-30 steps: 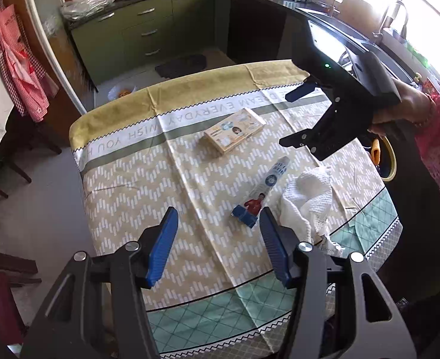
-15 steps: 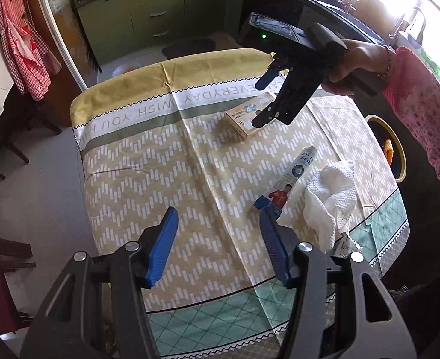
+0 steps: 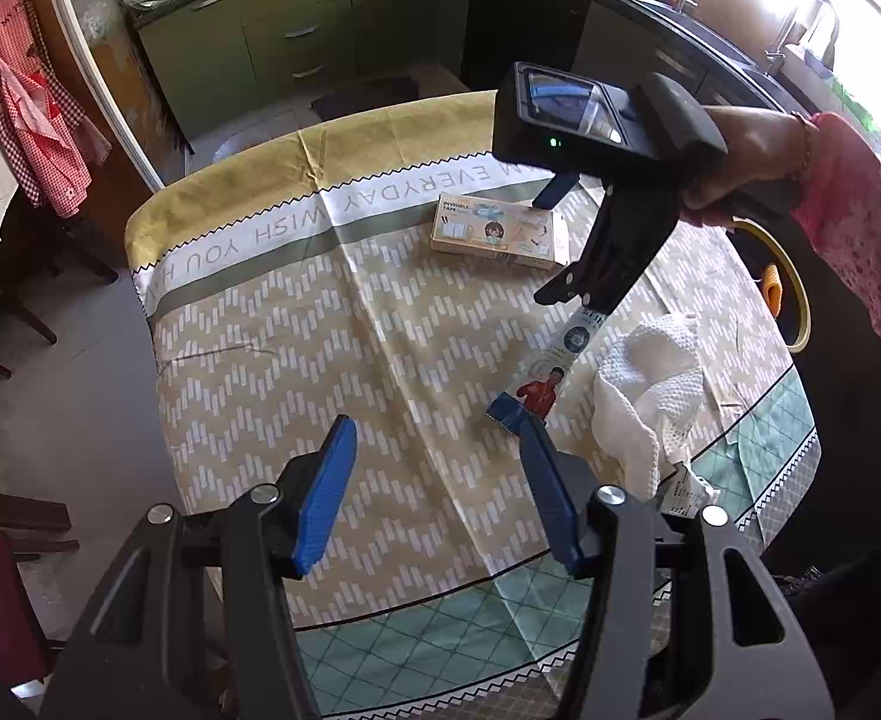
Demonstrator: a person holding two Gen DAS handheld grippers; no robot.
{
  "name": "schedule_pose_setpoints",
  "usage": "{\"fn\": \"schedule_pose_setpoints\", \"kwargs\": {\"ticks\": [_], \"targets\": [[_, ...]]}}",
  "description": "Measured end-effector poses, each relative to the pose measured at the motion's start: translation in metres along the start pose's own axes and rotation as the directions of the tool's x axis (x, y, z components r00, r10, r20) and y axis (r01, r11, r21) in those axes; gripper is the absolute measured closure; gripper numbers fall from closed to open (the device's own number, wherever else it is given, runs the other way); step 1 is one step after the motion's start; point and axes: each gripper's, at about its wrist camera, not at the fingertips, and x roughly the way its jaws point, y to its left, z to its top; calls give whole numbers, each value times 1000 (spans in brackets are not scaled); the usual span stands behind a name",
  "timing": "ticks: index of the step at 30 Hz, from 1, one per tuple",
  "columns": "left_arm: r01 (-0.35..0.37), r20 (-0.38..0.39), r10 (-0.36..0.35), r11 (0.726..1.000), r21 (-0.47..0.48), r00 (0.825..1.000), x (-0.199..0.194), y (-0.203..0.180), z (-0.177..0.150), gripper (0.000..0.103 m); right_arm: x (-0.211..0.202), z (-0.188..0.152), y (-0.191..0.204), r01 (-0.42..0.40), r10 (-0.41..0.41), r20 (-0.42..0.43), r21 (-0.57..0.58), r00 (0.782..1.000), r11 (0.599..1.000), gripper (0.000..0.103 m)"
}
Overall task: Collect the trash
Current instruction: 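Grasp the tape box with the right gripper while the left gripper reaches the drink tube, then drop the tape box into the bin with the right gripper while the left grasps and drops the drink tube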
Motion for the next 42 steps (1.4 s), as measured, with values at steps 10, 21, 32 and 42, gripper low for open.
{"fn": "schedule_pose_setpoints", "kwargs": {"ticks": [10,21,32,42], "targets": [[12,-1,-12,1000,27,1000,-2,-14,-7,49,-16,6,-33,-14,-9,95,235,995,972,45],[92,-28,-88,978,187,996,43,-50,24,47,-53,-57,-56,-57,-17,172,416,985,908,46],[164,-88,-141,907,388,986,116,-83,52,60,-103,-231,-27,-111,-75,271,612,960,783,45],[173,-138,-127,895,412,982,142,-91,51,81,-94,-350,-6,-169,-100,318,715,943,678,45]]}}
